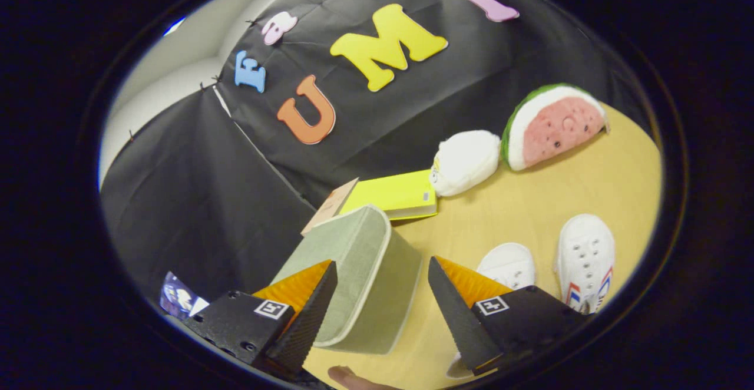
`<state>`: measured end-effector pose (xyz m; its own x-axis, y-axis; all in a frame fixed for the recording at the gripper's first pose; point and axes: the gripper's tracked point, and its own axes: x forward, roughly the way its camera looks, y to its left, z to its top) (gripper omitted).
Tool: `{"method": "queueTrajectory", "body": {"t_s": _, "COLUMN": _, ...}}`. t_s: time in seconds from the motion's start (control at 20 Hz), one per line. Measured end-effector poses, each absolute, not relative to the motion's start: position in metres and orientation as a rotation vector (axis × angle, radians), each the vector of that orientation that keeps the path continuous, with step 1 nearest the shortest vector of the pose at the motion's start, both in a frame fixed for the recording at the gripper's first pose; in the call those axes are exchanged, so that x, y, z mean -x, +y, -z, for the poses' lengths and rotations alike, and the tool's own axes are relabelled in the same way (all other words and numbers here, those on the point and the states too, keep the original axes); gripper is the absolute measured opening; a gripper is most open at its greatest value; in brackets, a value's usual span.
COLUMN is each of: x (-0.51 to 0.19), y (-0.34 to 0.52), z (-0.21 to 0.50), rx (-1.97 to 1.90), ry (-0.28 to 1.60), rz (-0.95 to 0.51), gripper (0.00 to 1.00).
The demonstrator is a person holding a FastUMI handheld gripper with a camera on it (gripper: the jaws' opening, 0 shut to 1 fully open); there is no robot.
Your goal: Open the storage box then place both shoes into the box .Put the left shoe in first, then the right shoe, with the right side of both shoes facing outward in a uniform manner.
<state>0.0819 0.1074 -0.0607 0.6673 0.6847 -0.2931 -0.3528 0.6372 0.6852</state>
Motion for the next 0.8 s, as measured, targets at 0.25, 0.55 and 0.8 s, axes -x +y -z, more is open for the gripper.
{"method": "queueTrajectory", "body": {"t_s": 0.25, "x": -0.095, "y": 0.135, "z": 0.066, "rx": -0.820, "ry": 0.699, "rz": -0.865, "gripper": 0.99}}
{"method": "queueTrajectory", "body": {"t_s": 0.55, "x": -0.098, "y": 0.165, "z": 0.081, "rx": -0.981, "ry": 0.822, "rz": -1.044, "gripper": 0.99}}
{"method": "queueTrajectory", "body": {"t_s": 0.8, "x": -0.098, "y": 0.180, "z": 0.089, "rx": -1.004, "ry": 0.897, "rz": -1.093, "gripper": 0.97}}
